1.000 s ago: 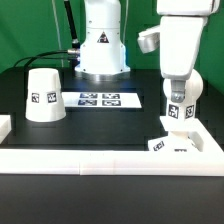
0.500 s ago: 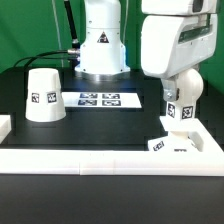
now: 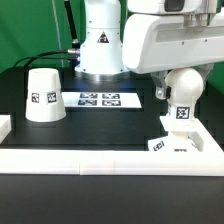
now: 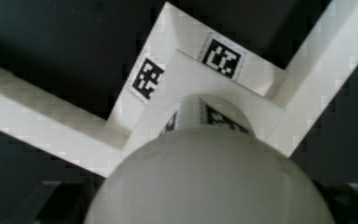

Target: Assemble lamp

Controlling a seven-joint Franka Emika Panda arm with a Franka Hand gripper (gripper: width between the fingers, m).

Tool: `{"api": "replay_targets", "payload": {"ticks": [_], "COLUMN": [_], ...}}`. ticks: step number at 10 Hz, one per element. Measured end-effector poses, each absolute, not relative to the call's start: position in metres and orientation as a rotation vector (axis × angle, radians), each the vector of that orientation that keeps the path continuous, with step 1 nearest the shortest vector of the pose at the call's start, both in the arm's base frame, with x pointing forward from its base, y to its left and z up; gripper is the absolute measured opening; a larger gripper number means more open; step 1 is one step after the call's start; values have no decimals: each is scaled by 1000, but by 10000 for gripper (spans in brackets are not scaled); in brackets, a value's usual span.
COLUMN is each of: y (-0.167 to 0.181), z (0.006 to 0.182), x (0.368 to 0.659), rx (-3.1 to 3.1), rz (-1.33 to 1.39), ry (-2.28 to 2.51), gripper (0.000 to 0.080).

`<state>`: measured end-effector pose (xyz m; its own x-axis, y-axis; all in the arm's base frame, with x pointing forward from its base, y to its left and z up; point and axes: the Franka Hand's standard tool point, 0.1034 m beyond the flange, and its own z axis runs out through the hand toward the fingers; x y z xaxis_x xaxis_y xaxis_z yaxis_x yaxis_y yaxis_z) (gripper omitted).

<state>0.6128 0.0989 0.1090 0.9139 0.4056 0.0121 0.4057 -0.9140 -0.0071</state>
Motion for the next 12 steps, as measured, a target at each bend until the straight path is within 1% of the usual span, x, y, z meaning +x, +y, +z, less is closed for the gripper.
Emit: {"api": "replay_targets", "payload": {"ticks": [4,6,9,12], "y": [99,100,100,102], "z": [109,109,109,108], "x": [613,612,611,608], "rx": [-3133,-3114,-3060,-2910], "rz": [-15,-11,-2,42], "ry": [-62,336,664,1106], "gripper": [579,579,579,579]}}
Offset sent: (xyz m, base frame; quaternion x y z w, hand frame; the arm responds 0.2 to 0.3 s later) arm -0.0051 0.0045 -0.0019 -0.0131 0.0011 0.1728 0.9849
